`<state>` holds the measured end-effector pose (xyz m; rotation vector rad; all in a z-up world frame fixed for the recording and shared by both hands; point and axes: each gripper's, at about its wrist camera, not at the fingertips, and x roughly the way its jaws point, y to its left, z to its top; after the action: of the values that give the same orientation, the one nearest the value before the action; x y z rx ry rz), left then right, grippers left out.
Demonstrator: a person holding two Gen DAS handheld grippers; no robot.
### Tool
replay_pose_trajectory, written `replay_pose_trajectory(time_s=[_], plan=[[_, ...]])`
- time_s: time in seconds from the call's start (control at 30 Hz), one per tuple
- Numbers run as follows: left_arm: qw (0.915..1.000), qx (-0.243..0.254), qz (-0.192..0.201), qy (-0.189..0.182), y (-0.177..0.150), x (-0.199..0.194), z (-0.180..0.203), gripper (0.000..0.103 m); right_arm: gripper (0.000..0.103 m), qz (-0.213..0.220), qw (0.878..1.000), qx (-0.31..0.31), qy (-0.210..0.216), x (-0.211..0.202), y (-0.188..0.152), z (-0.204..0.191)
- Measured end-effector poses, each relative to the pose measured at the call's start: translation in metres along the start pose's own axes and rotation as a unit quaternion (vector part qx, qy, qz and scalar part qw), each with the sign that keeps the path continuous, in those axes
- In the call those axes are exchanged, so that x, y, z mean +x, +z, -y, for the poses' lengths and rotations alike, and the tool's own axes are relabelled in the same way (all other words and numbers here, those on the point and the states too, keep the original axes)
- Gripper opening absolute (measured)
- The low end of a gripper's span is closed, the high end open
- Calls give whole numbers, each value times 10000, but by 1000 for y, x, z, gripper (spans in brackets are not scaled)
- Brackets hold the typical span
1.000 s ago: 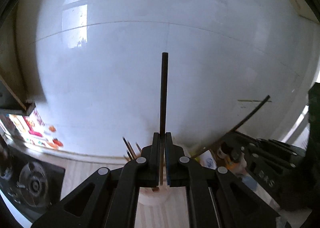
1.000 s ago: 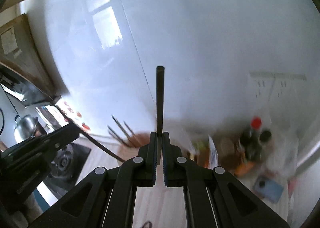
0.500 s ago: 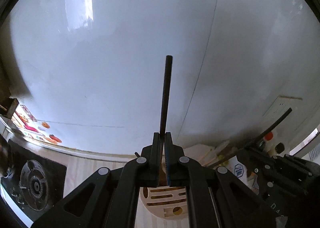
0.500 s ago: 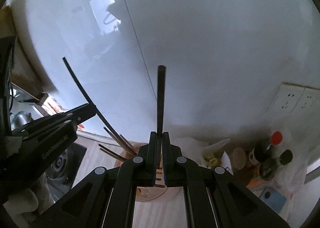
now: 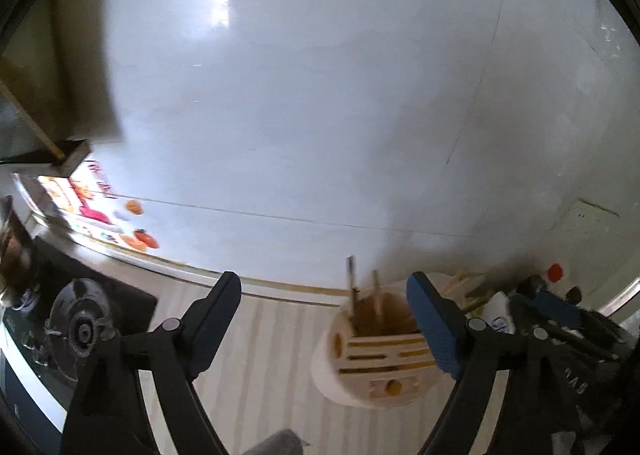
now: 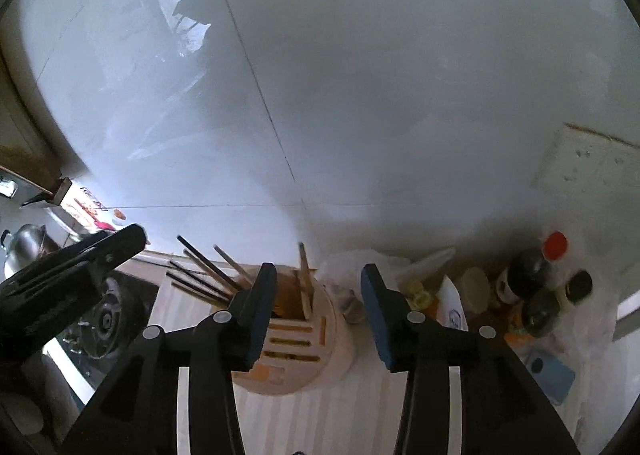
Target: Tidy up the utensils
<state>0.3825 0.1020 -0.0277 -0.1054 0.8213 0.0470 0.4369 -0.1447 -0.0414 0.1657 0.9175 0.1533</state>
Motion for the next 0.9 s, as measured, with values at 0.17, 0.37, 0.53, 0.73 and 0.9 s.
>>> replay_pose_trajectory(time_s=[0.17, 0.37, 0.53, 0.73, 0.9], plan=[[9991, 239, 29, 356, -27, 2, 0, 103, 69, 165, 9978, 5, -649, -7, -33, 2], [9985, 333, -162, 415, -49, 12, -3, 103, 98, 77, 9919, -90, -1267, 0, -62, -2], [9983, 482, -151, 302, -63, 7, 1, 103, 102, 136, 9877, -72, -1555, -5, -77, -7], [9978, 623, -32, 238, -72, -10, 3, 103, 102, 300, 9835, 103, -1779, -20, -93, -9], [9979, 603, 127, 177, -80, -34, 3, 103, 102, 481, 9818, 157, -1832, -43, -104, -15]])
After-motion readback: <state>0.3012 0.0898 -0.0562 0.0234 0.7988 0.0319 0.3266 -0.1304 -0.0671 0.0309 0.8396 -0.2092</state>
